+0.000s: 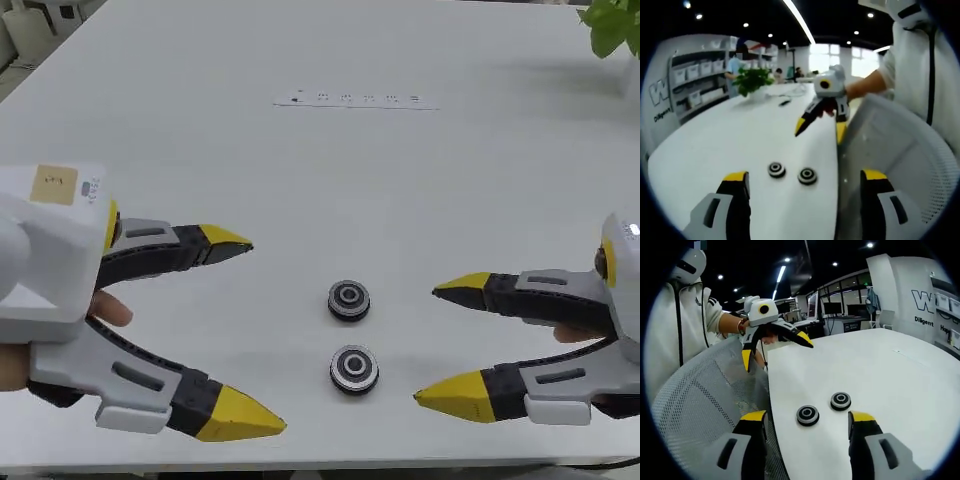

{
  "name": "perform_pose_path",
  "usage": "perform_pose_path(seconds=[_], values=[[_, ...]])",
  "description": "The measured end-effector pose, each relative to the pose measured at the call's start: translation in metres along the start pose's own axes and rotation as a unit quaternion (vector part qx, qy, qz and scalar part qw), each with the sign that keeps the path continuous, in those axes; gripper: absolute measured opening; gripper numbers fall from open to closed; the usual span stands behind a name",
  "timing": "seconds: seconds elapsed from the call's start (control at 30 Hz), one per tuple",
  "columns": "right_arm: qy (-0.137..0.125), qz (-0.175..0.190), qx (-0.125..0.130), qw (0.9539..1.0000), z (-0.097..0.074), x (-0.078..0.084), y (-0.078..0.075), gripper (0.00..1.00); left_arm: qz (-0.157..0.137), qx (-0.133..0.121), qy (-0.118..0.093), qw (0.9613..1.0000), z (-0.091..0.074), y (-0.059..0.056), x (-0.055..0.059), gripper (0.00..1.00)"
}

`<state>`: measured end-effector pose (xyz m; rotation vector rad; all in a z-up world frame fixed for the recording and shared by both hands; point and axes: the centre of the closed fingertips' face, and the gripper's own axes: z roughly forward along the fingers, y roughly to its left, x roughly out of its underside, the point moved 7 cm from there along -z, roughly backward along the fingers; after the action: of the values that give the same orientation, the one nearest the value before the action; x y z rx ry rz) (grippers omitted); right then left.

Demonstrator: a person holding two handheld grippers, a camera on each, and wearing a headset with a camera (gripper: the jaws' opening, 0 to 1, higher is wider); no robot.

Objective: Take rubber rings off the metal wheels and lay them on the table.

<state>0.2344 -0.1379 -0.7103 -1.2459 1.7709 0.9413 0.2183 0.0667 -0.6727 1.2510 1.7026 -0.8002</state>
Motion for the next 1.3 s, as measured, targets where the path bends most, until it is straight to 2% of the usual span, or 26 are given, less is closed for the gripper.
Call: perform_pose_path(seconds=[0.1,0.2,0.47,0.6,0.7,0.8,0.93,1.03,1.17,1.3], values=[[0.004,-0.003,0.001,1.0,0.005,0.003,-0.002,0.61,0.01,0.002,-0.008,0.9999,0.007,0.002,-0.003,0.92],[0.006,-0.004,-0.001,1.0,0.009,0.006,-0.005,0.58,0.021,0.013,-0.006,0.9997,0.013,0.005,-0.002,0.88],[0.02,-0.012,-0.015,0.9996,0.021,0.015,-0.005,0.54,0.016,0.032,-0.007,0.9993,0.032,0.004,0.002,0.84],[0.024,-0.011,-0.023,0.9994,0.027,0.018,-0.004,0.47,0.014,0.042,-0.006,0.999,0.041,0.002,0.005,0.82],[0.026,-0.013,-0.027,0.9992,0.03,0.02,-0.005,0.46,0.015,0.047,-0.006,0.9988,0.047,0.001,0.007,0.79],[0.03,-0.013,-0.03,0.999,0.033,0.022,-0.005,0.45,0.009,0.052,-0.004,0.9986,0.053,0.003,0.009,0.75],[0.038,-0.016,-0.038,0.9984,0.038,0.026,-0.005,0.38,0.014,0.057,-0.002,0.9983,0.059,0.004,0.012,0.61],[0.039,-0.014,-0.042,0.9982,0.042,0.028,-0.005,0.34,0.008,0.06,0.002,0.9981,0.066,0.004,0.016,0.57],[0.049,-0.02,-0.044,0.9976,0.046,0.032,-0.005,0.32,-0.001,0.063,-0.002,0.998,0.072,0.004,0.02,0.49],[0.057,-0.026,-0.046,0.997,0.049,0.035,-0.005,0.28,0.002,0.061,0.008,0.9981,0.077,0.005,0.025,0.42]])
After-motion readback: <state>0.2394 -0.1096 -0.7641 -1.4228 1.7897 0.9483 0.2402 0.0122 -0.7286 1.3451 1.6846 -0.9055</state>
